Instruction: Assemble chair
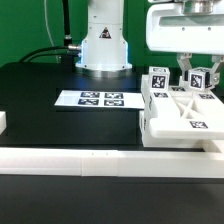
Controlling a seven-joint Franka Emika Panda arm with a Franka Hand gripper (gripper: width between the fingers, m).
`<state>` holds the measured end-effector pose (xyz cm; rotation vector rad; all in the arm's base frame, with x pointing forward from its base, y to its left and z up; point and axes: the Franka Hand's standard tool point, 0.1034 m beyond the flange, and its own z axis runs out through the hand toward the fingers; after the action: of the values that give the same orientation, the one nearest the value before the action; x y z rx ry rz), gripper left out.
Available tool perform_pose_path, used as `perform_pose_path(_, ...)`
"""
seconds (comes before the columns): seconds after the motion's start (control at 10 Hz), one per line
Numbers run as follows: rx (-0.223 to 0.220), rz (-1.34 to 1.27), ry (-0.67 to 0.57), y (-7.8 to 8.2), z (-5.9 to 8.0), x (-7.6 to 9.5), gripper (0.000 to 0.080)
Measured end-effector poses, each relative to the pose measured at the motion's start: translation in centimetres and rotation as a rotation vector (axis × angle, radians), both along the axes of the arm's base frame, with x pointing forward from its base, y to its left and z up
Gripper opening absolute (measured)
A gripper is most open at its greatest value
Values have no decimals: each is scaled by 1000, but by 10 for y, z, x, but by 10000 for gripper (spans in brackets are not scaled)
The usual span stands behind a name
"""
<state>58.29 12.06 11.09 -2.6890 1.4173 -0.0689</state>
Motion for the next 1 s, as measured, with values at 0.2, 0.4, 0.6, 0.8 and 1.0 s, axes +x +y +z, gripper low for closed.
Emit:
perform_pose_path(0.2, 23, -127, 8, 0, 0, 0, 281)
perform_pose_path(0.4, 64, -339, 15, 2, -1, -2, 281)
perform_pose_path(0.6, 79, -411, 21, 3, -2, -2, 286)
perform_pose_path(0.8, 70, -323, 20, 3, -2, -3, 461)
perform_pose_path(1.0, 64, -258, 19, 4, -3, -3, 605)
